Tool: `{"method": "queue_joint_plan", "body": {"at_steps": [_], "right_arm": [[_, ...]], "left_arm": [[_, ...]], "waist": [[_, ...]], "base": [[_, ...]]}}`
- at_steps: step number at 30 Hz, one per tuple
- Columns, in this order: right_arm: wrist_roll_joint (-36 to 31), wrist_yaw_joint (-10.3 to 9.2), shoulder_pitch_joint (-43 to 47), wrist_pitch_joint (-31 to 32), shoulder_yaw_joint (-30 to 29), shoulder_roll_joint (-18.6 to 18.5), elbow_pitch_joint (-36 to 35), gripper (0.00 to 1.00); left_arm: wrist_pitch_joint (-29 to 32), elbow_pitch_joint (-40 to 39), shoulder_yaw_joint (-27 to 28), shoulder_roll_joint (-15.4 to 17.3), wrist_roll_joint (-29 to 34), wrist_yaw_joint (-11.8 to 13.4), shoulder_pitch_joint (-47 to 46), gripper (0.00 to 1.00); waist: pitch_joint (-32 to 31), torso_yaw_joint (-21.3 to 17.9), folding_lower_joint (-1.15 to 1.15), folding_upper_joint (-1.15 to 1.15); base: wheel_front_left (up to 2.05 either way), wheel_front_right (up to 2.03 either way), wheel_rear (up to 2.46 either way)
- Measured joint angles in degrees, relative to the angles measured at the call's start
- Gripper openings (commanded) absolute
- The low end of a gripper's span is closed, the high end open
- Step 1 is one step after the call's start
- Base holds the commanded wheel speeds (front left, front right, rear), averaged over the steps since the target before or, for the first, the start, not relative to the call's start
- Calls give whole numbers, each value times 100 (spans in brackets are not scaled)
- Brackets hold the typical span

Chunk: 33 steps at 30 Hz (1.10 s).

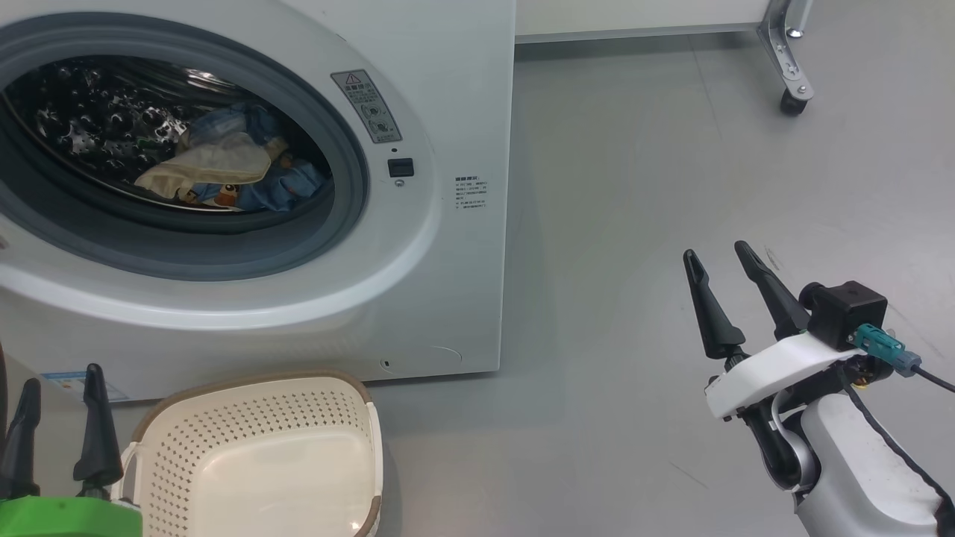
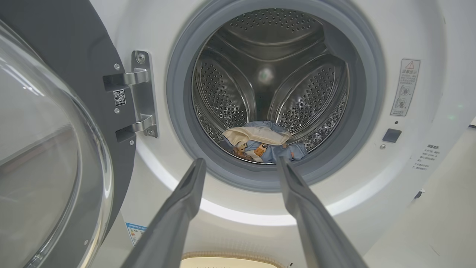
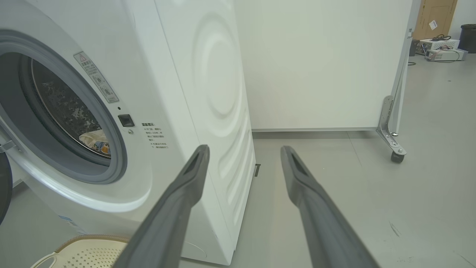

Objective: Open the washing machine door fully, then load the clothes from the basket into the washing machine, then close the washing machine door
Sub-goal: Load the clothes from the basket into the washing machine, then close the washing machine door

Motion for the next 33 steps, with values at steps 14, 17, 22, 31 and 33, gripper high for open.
{"method": "queue_joint_plan", "body": {"at_steps": [14,17,22,31,33], "right_arm": [[49,0,0,0,35,-24,4,100],[68,0,0,0,38,-24,4,100],[96,0,0,0,43,-24,4,100],[96,0,0,0,47,-29,7,100],[96,0,0,0,46,-30,7,100]], "left_arm": [[0,-41,186,-144,130,-99,113,100],[0,-54,221,-164,133,-140,115,100],[0,-111,300,-192,191,-144,118,100],[0,-148,375,-267,237,-194,154,100],[0,-154,401,-298,250,-199,177,100]], "waist": [[-25,-6,0,0],[-22,-8,0,0],[-15,-10,0,0],[-1,-12,0,0],[0,-12,0,0]], "base": [[0,0,0],[0,0,0],[0,0,0],[-11,11,0],[-33,33,0]]}}
